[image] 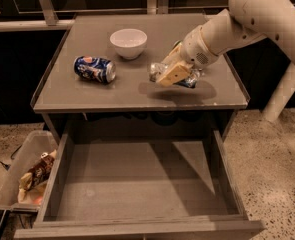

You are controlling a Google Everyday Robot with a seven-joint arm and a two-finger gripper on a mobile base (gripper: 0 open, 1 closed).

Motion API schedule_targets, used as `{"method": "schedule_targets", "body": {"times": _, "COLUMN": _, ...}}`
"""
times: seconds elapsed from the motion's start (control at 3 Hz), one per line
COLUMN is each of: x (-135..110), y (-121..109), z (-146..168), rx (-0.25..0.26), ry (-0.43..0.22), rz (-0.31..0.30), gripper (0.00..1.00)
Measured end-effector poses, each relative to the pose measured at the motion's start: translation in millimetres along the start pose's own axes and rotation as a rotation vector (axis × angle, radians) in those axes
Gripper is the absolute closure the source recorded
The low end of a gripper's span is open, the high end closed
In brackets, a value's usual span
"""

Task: Place redbull can into top drawer

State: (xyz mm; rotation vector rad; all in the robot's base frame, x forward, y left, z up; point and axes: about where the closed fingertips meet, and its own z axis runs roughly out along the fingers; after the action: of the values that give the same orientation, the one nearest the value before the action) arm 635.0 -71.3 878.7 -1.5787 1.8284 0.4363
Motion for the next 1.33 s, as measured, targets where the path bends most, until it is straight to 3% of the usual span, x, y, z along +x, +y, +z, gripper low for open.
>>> {"method": "schedule_targets", "body": {"times": 0.67, "x": 11, "y": 52, "z": -61, "rx": 0.029, "ry": -0.072, "rz": 0.016, "gripper": 1.0}}
{"method": "schedule_targets", "body": {"times": 1.33, "x": 18, "y": 129, "z": -72, "rx": 0.031, "ry": -0.104, "rz": 0.101, "gripper": 1.0}}
